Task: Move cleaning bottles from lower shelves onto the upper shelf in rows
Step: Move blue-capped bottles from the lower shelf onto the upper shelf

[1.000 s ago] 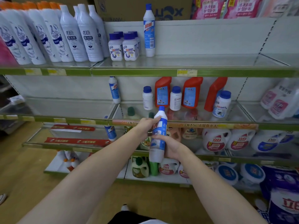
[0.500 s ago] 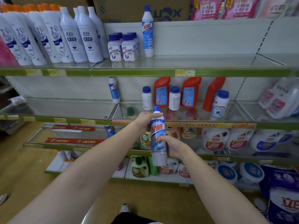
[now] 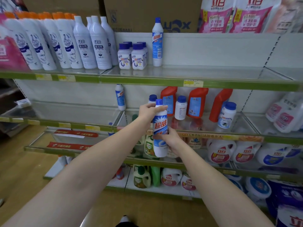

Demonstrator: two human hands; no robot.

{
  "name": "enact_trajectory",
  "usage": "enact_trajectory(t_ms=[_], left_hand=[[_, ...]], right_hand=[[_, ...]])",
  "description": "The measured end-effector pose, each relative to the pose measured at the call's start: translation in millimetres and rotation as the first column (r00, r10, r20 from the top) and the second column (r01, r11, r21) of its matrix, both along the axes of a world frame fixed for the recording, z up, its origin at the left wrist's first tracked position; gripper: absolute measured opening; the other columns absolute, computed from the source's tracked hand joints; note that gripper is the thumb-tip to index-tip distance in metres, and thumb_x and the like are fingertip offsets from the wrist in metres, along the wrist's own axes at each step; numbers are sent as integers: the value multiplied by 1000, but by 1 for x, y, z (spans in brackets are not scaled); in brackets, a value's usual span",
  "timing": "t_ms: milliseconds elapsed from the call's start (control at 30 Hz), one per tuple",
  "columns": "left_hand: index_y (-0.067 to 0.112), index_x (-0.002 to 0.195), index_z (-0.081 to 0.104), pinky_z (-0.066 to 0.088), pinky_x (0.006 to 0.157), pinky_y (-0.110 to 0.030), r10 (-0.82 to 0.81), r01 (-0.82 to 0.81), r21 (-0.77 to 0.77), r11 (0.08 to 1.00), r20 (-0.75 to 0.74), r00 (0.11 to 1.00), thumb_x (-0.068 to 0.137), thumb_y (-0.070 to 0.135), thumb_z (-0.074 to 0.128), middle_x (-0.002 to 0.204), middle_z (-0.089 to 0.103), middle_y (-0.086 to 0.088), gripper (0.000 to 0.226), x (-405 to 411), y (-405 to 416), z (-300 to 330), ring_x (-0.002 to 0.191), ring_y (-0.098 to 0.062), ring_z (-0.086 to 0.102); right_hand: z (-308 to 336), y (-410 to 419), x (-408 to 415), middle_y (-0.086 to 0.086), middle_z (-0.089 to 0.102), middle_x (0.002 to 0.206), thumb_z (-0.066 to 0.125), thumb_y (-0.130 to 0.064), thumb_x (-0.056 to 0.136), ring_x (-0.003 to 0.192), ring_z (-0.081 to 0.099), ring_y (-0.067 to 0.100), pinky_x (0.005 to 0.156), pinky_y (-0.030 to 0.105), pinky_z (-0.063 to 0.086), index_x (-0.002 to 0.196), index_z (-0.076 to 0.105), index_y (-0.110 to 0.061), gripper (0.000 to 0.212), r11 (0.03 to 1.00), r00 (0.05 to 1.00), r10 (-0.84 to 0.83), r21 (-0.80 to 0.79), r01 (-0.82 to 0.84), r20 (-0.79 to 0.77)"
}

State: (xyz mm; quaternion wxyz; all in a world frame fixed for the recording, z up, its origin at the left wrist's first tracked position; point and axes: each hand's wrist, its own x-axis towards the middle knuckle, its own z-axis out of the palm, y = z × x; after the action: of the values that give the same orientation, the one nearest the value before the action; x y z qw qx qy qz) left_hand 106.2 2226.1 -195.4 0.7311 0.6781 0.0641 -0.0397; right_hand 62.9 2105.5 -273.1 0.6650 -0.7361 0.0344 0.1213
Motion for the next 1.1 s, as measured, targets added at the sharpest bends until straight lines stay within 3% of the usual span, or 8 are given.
enact_trajectory(t_ms=[100, 200, 267, 367, 467, 633, 833, 1100], left_hand=[[9, 108, 71, 56, 56, -26, 12, -9, -33, 999, 100, 995, 67, 23, 93, 92, 78, -8, 49, 17, 8, 30, 74, -20, 75], [10, 107, 69, 55, 55, -23, 38, -25, -64, 998, 206, 978, 68, 22, 92, 93, 77, -7, 47, 38, 15, 70, 73, -18, 75], [9, 109, 69, 56, 57, -25, 53, -31, -85, 996, 265, 963, 69, 20, 92, 95, 76, -7, 48, 55, 21, 99, 74, -18, 75], [14, 106, 69, 59, 65, -30, 31, 0, -86, 996, 355, 934, 70, 21, 91, 97, 75, -6, 43, 82, 27, 145, 80, -20, 75], [7, 117, 69, 63, 77, -43, 21, 16, -76, 997, 468, 883, 62, 27, 95, 103, 76, -11, 64, 110, 30, 187, 86, -26, 76], [7, 106, 73, 63, 77, -40, -80, 60, 53, 997, 601, 795, 72, 29, 90, 94, 77, -10, 44, 149, 34, 240, 84, -27, 76], [10, 114, 71, 62, 82, -42, -145, 61, 159, 985, 592, 793, 71, 41, 89, 96, 77, -5, 56, 208, 34, 233, 84, -18, 76], [20, 97, 60, 63, 76, -40, -166, 3, 275, 962, 571, 804, 83, 49, 77, 95, 72, 0, 36, 278, 26, 213, 84, -17, 73]], right_hand=[[33, 10, 22, 0, 73, 101, 87, -13, 73, 94, 68, 18, 72, 26, 50, 112, 66, -19, 45, 999, 996, -36, 6, 36, 86], [70, 19, 51, 0, 74, 101, 88, -12, 71, 96, 69, 21, 76, 29, 53, 110, 66, -18, 45, 999, 983, -50, 11, 49, 178], [99, 26, 70, 2, 75, 101, 89, -12, 70, 98, 70, 24, 82, 35, 56, 113, 65, -17, 50, 997, 969, -77, 20, 74, 237], [147, 36, 102, 3, 74, 102, 87, -7, 70, 92, 69, 21, 70, 27, 53, 115, 64, -14, 51, 989, 935, -151, 57, 139, 322], [190, 45, 134, 1, 69, 104, 89, -3, 67, 90, 67, 15, 70, 25, 53, 117, 57, -16, 60, 967, 879, -253, 122, 222, 404], [228, 45, 176, -6, 64, 103, 91, -13, 71, 89, 65, 8, 70, 22, 53, 114, 54, -21, 56, 948, 788, -318, 151, 281, 528], [219, 49, 227, -9, 66, 96, 91, -11, 72, 86, 67, 11, 69, 22, 53, 99, 58, -26, 46, 933, 765, -350, 132, 334, 540], [207, 48, 280, -11, 65, 106, 87, -15, 78, 93, 63, 2, 73, 18, 51, 125, 52, -19, 58, 947, 829, -319, 132, 291, 460]])
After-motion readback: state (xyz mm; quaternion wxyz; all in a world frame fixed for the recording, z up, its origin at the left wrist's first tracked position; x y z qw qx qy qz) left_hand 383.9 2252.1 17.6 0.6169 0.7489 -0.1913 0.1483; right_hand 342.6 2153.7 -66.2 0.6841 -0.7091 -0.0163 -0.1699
